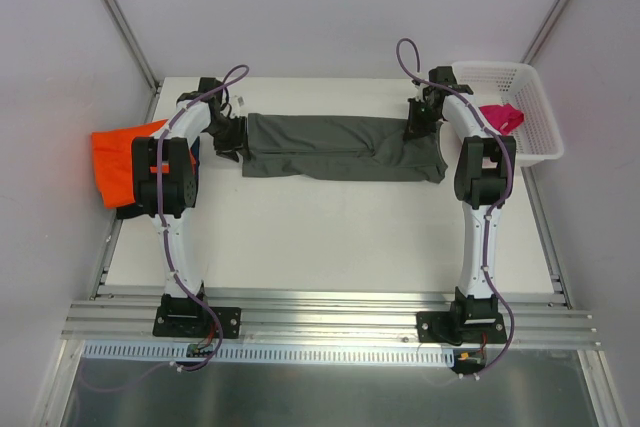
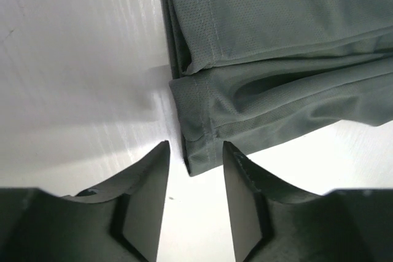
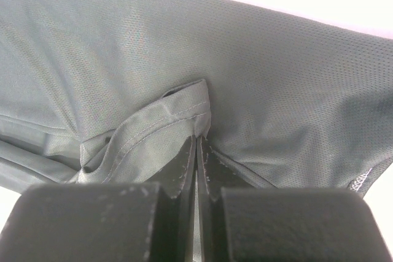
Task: Fold and stack the t-shirts
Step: Fold the other side of the tshirt into a rectangle
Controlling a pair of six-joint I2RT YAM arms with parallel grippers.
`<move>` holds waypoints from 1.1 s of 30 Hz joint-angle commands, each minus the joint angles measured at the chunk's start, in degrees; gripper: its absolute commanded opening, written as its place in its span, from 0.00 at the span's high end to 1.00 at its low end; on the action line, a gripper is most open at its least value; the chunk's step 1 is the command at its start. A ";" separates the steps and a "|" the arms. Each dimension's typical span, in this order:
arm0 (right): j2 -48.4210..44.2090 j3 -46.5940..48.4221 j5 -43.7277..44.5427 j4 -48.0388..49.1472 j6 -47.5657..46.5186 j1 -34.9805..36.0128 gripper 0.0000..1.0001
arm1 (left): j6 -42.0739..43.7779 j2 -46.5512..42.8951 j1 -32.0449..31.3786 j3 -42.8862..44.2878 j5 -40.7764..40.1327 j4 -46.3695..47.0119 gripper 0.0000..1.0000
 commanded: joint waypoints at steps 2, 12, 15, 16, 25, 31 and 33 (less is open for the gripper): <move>-2.93 0.44 0.69 0.24 -0.12 0.30 0.98 | 0.13 -4.06 -0.19 -0.72 -1.45 -1.00 0.58; -2.76 0.27 0.95 0.24 -0.29 0.47 0.99 | -0.57 -1.52 -0.28 0.07 1.89 -0.82 0.67; -2.67 0.36 0.95 0.33 -0.20 0.39 0.99 | -0.75 -1.25 -0.28 0.07 2.94 -0.82 0.72; -2.49 0.44 0.95 0.33 -0.12 0.47 0.99 | -0.66 -1.16 -0.28 0.07 3.03 -0.91 0.71; -2.14 0.62 1.83 0.07 0.41 0.91 0.67 | -1.19 -0.20 -0.20 -0.19 3.12 -0.91 0.68; -2.05 0.53 2.27 -0.02 0.41 0.83 0.62 | -1.45 0.51 -0.28 0.16 3.82 -0.82 0.70; -1.97 0.62 2.18 -0.02 0.50 0.83 0.62 | -1.45 0.51 -0.20 0.07 3.74 -0.82 0.70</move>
